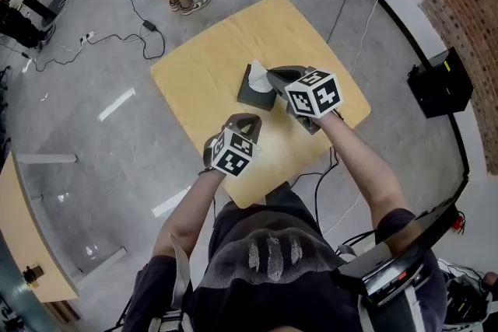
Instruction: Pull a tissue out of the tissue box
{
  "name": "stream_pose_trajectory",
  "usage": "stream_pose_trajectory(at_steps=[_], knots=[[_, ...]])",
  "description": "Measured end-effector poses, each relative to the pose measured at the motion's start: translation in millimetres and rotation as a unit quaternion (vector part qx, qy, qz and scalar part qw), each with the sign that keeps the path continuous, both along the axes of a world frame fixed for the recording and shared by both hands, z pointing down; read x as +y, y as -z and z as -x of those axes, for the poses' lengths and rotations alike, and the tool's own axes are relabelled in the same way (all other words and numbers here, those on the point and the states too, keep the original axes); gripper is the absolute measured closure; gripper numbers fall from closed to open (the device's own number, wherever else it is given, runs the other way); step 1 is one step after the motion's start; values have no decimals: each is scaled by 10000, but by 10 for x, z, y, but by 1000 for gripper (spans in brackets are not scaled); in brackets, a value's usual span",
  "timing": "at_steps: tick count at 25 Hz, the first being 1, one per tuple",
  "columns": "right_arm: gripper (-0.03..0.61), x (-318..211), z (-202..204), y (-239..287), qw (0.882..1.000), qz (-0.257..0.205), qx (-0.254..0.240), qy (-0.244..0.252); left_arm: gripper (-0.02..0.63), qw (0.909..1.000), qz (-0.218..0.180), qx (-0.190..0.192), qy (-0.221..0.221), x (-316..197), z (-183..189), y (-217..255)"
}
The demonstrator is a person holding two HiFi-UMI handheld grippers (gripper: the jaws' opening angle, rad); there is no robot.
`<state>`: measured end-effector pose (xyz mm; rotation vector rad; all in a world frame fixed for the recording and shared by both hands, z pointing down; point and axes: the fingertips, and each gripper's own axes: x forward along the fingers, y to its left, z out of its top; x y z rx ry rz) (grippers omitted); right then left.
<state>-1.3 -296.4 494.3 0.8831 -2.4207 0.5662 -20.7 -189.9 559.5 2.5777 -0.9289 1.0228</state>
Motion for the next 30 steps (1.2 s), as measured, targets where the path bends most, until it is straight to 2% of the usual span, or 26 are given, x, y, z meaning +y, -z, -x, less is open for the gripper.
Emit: stream_pose_trajectory(at_steps=[30], knots=[[578, -33, 183, 371, 9990, -397, 132, 145, 614, 9996, -61, 212, 159, -60, 127, 110]])
